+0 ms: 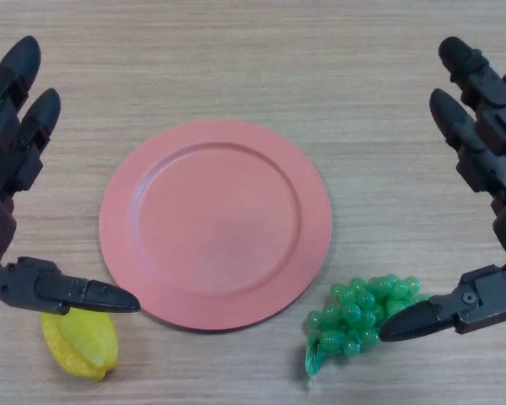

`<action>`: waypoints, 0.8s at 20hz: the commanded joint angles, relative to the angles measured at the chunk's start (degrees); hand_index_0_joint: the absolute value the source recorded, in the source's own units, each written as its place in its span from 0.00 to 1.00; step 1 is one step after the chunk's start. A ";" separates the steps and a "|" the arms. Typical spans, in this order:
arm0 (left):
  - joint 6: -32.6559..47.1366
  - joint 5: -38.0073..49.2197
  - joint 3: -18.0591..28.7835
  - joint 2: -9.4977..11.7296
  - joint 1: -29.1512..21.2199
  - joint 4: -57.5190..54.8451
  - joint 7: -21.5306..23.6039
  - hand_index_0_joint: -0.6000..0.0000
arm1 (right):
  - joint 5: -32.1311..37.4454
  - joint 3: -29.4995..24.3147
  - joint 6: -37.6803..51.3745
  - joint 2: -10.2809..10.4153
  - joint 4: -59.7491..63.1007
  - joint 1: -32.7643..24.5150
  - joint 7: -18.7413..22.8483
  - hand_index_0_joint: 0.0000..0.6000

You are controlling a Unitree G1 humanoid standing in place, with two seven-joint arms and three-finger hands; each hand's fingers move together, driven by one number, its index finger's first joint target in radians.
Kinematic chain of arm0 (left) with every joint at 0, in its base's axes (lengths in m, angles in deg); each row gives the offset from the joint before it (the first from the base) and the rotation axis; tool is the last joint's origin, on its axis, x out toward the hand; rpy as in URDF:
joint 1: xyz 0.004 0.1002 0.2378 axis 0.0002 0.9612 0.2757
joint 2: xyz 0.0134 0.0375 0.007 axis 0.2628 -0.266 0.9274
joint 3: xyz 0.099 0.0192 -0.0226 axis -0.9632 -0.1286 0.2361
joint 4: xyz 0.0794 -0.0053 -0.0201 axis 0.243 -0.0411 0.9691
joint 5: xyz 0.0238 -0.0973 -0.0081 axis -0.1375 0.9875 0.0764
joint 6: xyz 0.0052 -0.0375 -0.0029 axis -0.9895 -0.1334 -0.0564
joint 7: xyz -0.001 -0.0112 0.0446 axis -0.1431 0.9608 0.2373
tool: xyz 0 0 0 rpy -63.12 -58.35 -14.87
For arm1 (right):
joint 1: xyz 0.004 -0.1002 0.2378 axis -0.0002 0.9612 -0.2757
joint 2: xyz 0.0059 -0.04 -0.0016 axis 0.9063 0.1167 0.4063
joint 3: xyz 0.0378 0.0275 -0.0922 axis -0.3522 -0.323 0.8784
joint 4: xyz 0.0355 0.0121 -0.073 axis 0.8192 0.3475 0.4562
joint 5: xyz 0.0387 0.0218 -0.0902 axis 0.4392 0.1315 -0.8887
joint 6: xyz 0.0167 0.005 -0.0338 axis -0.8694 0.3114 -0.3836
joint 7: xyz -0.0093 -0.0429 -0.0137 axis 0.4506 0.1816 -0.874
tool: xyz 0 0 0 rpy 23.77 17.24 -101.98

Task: Pick up the green grapes and place it on the plate

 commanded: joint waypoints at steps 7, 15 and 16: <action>8.55 -1.51 2.48 1.60 -1.02 -3.58 1.01 1.00 | 2.97 -3.96 7.78 -1.66 -2.00 -1.42 -1.93 0.00; 10.14 -1.55 3.25 1.52 -0.71 -1.95 1.64 1.00 | -11.94 2.32 21.81 -1.95 12.87 0.86 -9.21 0.00; 10.15 -1.29 3.26 1.50 -0.68 -2.06 1.81 1.00 | -14.84 2.91 25.02 -1.91 16.38 0.79 -9.80 0.00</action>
